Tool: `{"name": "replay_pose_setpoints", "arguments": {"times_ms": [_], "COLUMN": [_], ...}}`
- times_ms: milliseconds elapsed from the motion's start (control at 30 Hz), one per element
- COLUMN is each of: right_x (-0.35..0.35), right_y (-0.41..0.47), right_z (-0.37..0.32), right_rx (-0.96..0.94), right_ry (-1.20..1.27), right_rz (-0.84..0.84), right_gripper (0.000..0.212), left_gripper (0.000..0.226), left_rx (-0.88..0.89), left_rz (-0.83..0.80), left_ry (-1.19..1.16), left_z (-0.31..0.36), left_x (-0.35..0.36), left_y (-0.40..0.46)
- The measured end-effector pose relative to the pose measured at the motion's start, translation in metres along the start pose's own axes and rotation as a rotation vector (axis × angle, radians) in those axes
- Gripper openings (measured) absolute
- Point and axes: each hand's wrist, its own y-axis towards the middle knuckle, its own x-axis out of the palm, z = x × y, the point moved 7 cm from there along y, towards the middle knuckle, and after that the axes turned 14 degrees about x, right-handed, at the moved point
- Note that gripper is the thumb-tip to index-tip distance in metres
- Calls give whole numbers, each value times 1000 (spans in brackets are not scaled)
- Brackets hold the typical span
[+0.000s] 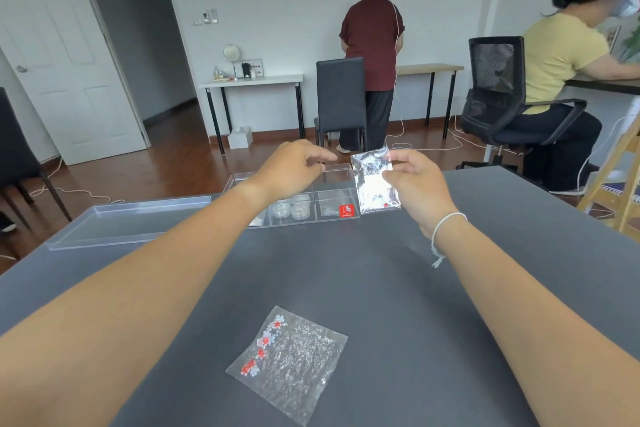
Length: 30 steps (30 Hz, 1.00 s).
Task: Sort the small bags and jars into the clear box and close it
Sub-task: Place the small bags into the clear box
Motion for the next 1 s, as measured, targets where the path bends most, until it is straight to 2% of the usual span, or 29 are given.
{"name": "replay_pose_setpoints", "arguments": {"times_ms": [133,233,367,467,567,1000], "right_x": [8,15,26,36,45,61], "right_y": [1,4,8,13,16,22], "right_z": [-5,-17,-34,-39,-39,-12], "right_rx": [2,-21,-62,-67,-71,-24], "right_ry": [3,8,-4,-44,-93,-378], "right_rz": [7,28,65,84,96,88], "right_gripper": [31,31,27,26,25,19], "left_gripper": [23,20,17,27,36,24], "left_rx": [28,34,10,4,0,-36], "left_rz": [29,-24,-279,-471,-561,-557], "left_ry": [-155,-227,-310,-285,-297,-325], "left_z": [17,27,38,43,46,44], "left_x": [-12,-14,-6,5,13,21], "left_y": [-39,-72,-111,-133,-147,-153]}}
